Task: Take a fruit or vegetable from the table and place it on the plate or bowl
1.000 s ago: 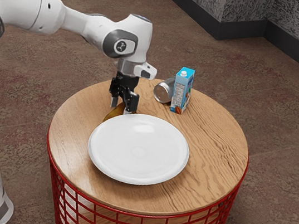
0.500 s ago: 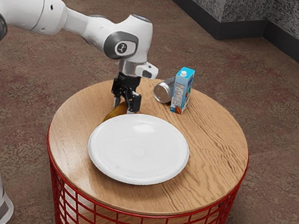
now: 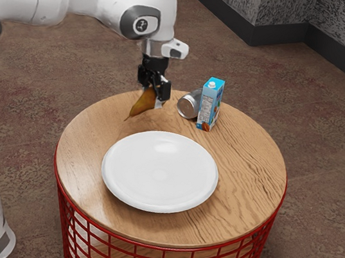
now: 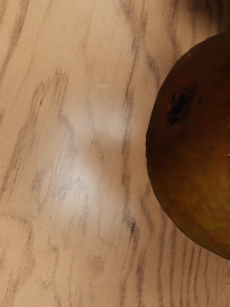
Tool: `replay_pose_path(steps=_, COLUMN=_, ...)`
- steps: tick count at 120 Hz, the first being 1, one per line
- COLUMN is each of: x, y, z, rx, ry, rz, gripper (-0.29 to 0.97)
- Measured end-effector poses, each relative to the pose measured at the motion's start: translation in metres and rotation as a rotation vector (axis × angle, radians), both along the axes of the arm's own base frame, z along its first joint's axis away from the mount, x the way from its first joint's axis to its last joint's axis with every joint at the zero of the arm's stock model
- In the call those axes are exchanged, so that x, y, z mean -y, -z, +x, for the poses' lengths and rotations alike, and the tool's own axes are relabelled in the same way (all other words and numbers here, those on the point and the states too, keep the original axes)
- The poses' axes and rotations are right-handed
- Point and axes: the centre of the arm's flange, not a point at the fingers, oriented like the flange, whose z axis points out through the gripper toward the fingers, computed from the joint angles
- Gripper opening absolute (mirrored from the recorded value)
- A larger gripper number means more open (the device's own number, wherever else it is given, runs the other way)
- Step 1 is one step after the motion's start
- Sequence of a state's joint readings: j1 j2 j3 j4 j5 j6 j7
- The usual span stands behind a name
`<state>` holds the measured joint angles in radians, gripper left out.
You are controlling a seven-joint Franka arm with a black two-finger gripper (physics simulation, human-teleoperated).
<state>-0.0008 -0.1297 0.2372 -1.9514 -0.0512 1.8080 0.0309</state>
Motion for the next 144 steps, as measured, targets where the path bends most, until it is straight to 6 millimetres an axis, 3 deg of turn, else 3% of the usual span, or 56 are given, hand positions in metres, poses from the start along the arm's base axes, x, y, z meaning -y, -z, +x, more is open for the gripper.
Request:
replay_pose_path(steps=6, x=0.018, y=-0.025, z=-0.004, rx=0.026, ry=0.037, rz=-0.003, gripper=0.39)
replay_pose_path(steps=12, x=0.05, y=-0.038, z=-0.006, rx=0.033, ry=0.1, rz=-0.008, gripper=0.39)
replay_pose_path(steps=27, x=0.126, y=-0.044, z=-0.007, rx=0.015, ry=0.248, rz=-0.02, gripper=0.39)
replay_pose_path(steps=37, x=0.162, y=-0.045, z=-0.008, rx=0.006, ry=0.313, rz=-0.021, gripper=0.38)
replay_pose_path(steps=61, x=0.209, y=-0.042, z=-0.015, rx=-0.015, ry=0.384, rz=-0.016, gripper=0.38)
replay_pose_path(steps=76, x=0.218, y=-0.041, z=-0.017, rx=-0.023, ry=0.387, rz=-0.014, gripper=0.39)
replay_pose_path(steps=99, x=0.248, y=-0.042, z=-0.024, rx=-0.027, ry=0.435, rz=-0.017, gripper=0.59)
replay_pose_path(steps=118, x=0.242, y=-0.038, z=-0.024, rx=-0.059, ry=0.457, rz=0.026, gripper=0.65)
replay_pose_path(steps=124, x=0.23, y=-0.054, z=-0.018, rx=-0.033, ry=0.504, rz=0.044, gripper=0.66)
replay_pose_path(steps=133, x=0.163, y=-0.059, z=0.001, rx=-0.01, ry=0.527, rz=0.02, gripper=0.67)
replay_pose_path(steps=144, x=0.085, y=-0.021, z=0.015, rx=-0.093, ry=0.505, rz=-0.05, gripper=0.67)
